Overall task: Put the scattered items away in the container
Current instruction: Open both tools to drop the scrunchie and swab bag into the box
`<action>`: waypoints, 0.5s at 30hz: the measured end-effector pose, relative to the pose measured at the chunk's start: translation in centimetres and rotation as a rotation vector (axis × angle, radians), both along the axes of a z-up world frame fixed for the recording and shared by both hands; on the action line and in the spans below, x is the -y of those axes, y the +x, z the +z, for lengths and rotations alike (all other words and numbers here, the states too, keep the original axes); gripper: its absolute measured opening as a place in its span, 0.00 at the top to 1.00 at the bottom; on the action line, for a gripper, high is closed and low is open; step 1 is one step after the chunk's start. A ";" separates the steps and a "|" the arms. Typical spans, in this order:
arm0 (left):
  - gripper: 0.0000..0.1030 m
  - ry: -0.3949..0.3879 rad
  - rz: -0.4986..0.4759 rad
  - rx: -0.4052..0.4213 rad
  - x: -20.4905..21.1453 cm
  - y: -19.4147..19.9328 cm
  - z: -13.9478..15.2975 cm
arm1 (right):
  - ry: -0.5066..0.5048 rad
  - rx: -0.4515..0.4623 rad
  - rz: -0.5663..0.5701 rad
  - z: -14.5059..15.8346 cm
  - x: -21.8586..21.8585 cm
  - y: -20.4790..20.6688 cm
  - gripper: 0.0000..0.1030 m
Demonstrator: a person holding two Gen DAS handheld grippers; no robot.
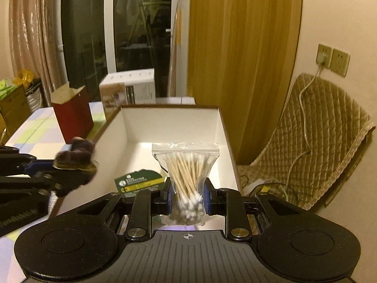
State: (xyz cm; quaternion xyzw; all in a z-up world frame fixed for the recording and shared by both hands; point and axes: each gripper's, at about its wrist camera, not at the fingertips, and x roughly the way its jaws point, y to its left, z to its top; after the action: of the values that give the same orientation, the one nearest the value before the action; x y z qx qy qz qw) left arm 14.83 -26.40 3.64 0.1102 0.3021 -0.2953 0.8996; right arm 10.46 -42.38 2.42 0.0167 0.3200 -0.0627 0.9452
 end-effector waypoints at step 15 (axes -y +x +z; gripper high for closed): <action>0.53 0.019 0.052 -0.028 -0.6 1.0 -1.6 | 0.056 0.038 0.004 -0.8 1.1 0.9 0.06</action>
State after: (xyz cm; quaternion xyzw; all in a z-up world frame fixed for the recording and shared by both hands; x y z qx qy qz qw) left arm 15.86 -25.82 2.02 0.1069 0.3204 -0.2706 0.9015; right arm 11.37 -43.49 1.64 0.0438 0.3038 -0.0516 0.9503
